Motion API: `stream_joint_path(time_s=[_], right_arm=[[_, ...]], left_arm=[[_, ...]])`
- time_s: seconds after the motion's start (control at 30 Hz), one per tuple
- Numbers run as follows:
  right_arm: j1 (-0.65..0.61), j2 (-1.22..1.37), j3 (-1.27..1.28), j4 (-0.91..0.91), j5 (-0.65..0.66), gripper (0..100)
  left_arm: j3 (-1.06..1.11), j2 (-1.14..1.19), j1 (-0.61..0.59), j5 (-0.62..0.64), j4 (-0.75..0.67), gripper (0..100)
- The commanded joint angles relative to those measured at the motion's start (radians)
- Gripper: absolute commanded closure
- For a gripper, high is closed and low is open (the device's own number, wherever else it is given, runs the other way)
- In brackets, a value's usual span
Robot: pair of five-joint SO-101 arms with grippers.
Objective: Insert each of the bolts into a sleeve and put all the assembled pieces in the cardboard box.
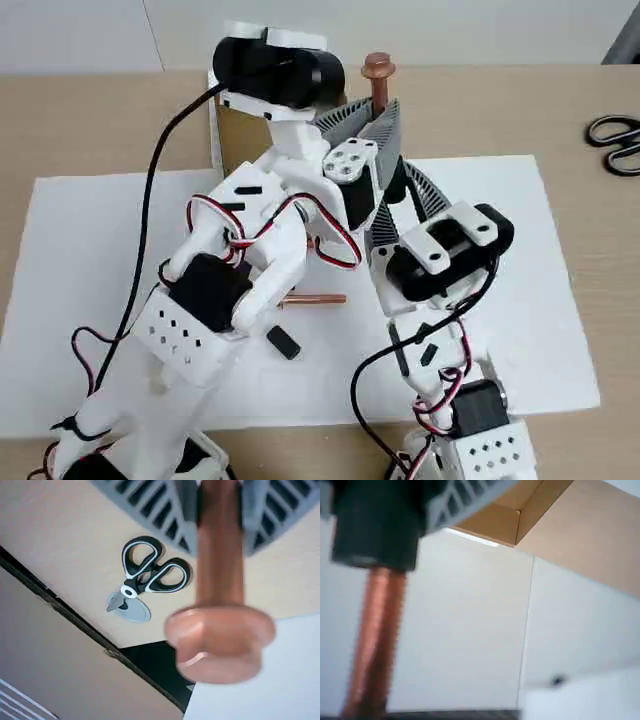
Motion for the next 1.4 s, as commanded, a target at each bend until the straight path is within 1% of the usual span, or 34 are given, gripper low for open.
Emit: stream_joint_path(time_s=[0.0, 0.47, 0.8, 0.87, 1.0, 1.1, 1.23, 1.37], right_arm=[[0.002, -0.024, -0.006, -0.019, 0.006, 99.5], [0.002, -0.016, -0.005, -0.019, 0.006, 99.5], [0.004, -0.021, -0.005, -0.019, 0.009, 99.5], [0.005, -0.022, -0.005, -0.019, 0.011, 99.5], [0.007, -0.022, -0.005, -0.019, 0.011, 99.5], [0.007, -0.019, -0.005, -0.019, 0.011, 99.5], [0.007, -0.016, -0.005, -0.019, 0.011, 99.5], [0.007, -0.016, -0.005, -0.021, 0.011, 99.5]], left_arm=[[0.002, -0.028, -0.003, -0.009, -0.032, 99], [0.05, -0.028, 0.018, -0.003, -0.075, 99], [0.101, -0.037, 0.032, -0.008, -0.068, 99], [0.101, -0.037, 0.032, -0.008, -0.031, 94], [0.102, -0.038, 0.032, -0.006, -0.012, 78], [0.102, -0.038, 0.032, -0.005, -0.012, 71], [0.073, -0.037, 0.026, -0.005, -0.048, 68], [-0.015, -0.028, -0.003, -0.011, -0.149, 68]])
